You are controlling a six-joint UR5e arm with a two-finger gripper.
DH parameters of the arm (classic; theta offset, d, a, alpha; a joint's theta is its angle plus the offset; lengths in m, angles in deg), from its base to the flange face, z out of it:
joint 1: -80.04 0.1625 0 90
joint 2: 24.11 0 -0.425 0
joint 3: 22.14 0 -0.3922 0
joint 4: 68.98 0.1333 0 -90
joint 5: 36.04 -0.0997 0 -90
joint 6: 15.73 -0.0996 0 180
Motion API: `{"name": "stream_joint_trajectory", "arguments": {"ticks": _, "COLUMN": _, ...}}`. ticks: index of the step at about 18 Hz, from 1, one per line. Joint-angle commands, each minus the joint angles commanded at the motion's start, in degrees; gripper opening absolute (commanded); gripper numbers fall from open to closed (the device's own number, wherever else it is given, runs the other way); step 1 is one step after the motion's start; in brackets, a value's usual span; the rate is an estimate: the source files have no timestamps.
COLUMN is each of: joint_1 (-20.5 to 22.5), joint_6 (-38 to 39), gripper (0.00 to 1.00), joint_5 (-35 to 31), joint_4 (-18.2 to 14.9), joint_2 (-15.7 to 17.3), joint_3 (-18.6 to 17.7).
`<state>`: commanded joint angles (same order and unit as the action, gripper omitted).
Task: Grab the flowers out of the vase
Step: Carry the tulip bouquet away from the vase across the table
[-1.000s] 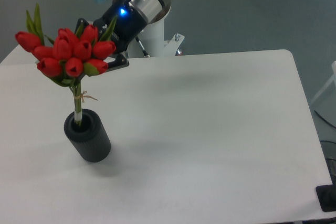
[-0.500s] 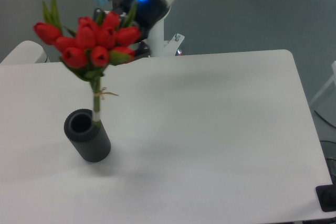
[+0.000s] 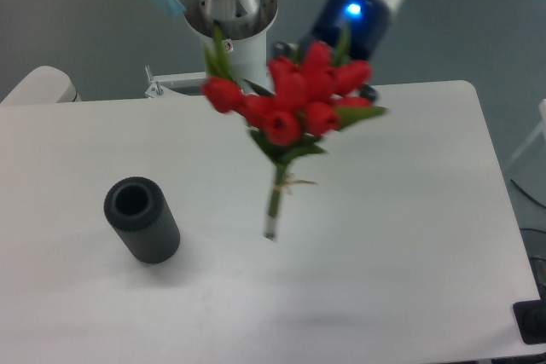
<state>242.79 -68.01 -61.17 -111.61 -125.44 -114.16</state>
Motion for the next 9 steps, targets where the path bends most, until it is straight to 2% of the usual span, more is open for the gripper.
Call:
{"name": "stream_joint_trajectory", "arguments": {"ticks": 5, "joint_1": 2.56, "joint_6": -2.48, "gripper": 0.22, "joint_5": -0.78, "joint_4": -0.09, "joint_2": -3.96, "joint_3": 2.9}}
{"name": "stream_joint_trajectory", "arguments": {"ticks": 9, "joint_1": 2.56, "joint_6": -6.95, "gripper": 0.21, "joint_5": -8.86, "joint_4": -0.09, "joint_2": -5.63, "joint_3": 3.17}}
